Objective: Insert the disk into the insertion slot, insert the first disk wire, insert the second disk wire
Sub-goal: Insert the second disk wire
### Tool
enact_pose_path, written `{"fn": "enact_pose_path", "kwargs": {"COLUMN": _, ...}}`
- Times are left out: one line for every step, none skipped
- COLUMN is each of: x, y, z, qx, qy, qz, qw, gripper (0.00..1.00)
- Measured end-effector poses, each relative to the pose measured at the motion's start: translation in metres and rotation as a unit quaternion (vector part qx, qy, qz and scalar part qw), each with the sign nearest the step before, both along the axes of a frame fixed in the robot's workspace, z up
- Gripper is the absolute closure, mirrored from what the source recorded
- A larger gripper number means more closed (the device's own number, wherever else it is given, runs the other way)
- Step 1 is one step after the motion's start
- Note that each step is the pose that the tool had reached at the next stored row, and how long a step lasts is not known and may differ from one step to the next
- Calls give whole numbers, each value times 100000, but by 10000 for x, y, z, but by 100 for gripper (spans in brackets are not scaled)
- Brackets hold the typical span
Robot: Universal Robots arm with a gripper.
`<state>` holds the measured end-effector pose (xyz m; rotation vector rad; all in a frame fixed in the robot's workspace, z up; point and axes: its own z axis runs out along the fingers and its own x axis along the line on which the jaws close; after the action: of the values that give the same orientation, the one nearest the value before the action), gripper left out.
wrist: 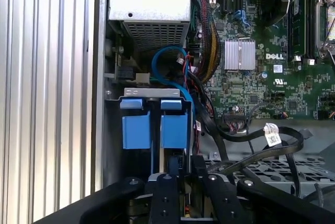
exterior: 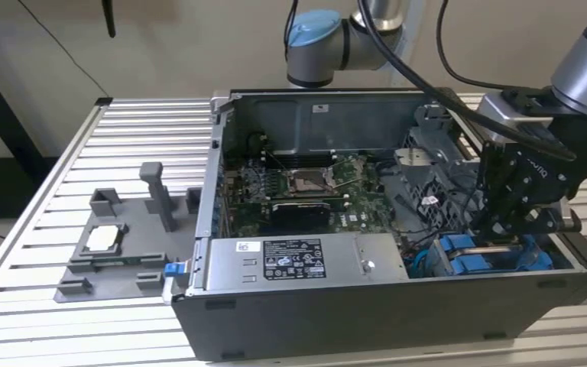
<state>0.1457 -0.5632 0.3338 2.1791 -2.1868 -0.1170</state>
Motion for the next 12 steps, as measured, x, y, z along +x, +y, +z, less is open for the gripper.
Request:
{"fn": "enact_pose_path", "kwargs": {"x": 0, "y": 0, "z": 4, "qx": -33, "qy": -1, "qz": 2, "qw": 100000, "gripper": 76}}
{"fn": "enact_pose_path", "kwargs": {"x": 0, "y": 0, "z": 12, "qx": -46, "qy": -4, "qz": -1, "qw": 100000, "gripper": 76}}
{"fn": "enact_pose_path", "kwargs": {"x": 0, "y": 0, "z": 29, "qx": -25, "qy": -1, "qz": -2, "qw": 100000, "gripper": 76}}
{"fn": "enact_pose_path", "kwargs": {"x": 0, "y": 0, "z": 58, "qx": -29, "qy": -2, "qz": -3, "qw": 100000, "gripper": 76}}
{"fn": "enact_pose_path", "kwargs": {"x": 0, "y": 0, "z": 91, "qx": -39, "qy": -1, "qz": -3, "qw": 100000, "gripper": 76}}
{"fn": "enact_pose_path", "kwargs": {"x": 0, "y": -1, "z": 122, "qx": -33, "qy": 0, "qz": -3, "qw": 100000, "gripper": 76}}
{"fn": "enact_pose_path", "kwargs": {"x": 0, "y": -1, "z": 158, "qx": -36, "qy": 0, "qz": -2, "qw": 100000, "gripper": 76}}
{"fn": "enact_pose_path", "kwargs": {"x": 0, "y": -2, "z": 199, "qx": -46, "qy": 2, "qz": -3, "qw": 100000, "gripper": 76}}
{"fn": "enact_pose_path", "kwargs": {"x": 0, "y": -1, "z": 241, "qx": -31, "qy": 1, "qz": -4, "qw": 100000, "gripper": 76}}
{"fn": "enact_pose_path", "kwargs": {"x": 0, "y": -1, "z": 281, "qx": -40, "qy": 0, "qz": -4, "qw": 100000, "gripper": 76}}
{"fn": "enact_pose_path", "kwargs": {"x": -1, "y": -2, "z": 317, "qx": -42, "qy": 1, "qz": -4, "qw": 100000, "gripper": 76}}
{"fn": "enact_pose_path", "kwargs": {"x": 0, "y": -1, "z": 351, "qx": -35, "qy": -2, "qz": -4, "qw": 100000, "gripper": 76}}
